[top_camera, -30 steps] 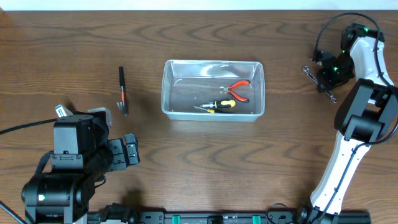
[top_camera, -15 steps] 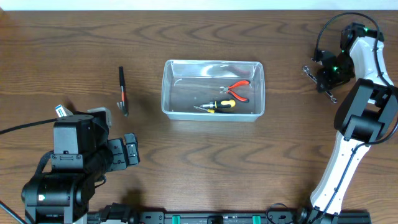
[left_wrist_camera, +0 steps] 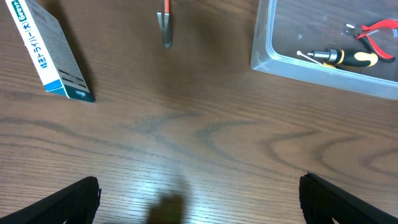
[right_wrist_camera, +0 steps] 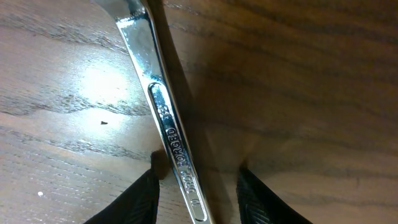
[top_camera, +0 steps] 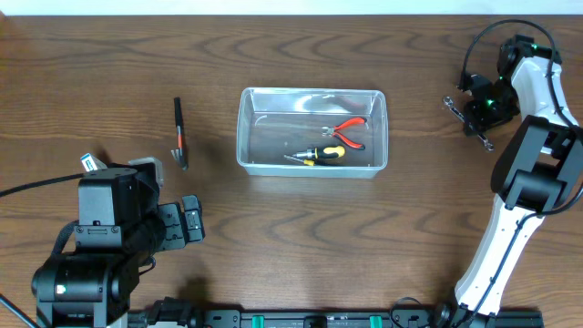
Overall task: Pack container
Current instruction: 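Lower the right gripper and grasp the silver wrench's shaft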
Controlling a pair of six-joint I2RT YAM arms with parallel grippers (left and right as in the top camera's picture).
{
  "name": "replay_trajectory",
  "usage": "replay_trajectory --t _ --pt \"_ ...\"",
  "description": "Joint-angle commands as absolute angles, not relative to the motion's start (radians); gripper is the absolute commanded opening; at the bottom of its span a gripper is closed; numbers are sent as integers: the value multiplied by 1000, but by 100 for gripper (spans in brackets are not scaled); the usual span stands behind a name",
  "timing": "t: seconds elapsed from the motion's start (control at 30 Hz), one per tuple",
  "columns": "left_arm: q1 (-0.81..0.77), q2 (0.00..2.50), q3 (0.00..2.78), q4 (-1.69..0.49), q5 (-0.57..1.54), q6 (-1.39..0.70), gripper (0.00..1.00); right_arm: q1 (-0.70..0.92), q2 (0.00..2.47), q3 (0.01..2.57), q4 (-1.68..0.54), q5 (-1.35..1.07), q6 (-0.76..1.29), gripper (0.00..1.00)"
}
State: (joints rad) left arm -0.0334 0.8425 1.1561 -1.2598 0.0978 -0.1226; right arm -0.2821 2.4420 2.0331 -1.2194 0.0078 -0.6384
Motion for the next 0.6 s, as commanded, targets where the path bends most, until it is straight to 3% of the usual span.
replay_trajectory --t 0.0,0.1,0.13,0.3,0.57 --pt "-29 842 1163 -1265 93 -105 98 -280 2506 1958 -1218 22 -625 39" --pt "-29 842 1163 -1265 93 -105 98 -280 2506 1952 -1214 22 -625 29" --pt "-29 842 1163 -1265 93 -105 98 -280 2506 1952 -1214 22 -622 20" --pt "-29 842 1163 -1268 93 -105 98 -275 2506 1952 -1214 22 -614 17" --pt "-29 842 1163 -1272 93 -105 98 -243 2506 1952 -1216 22 -614 2"
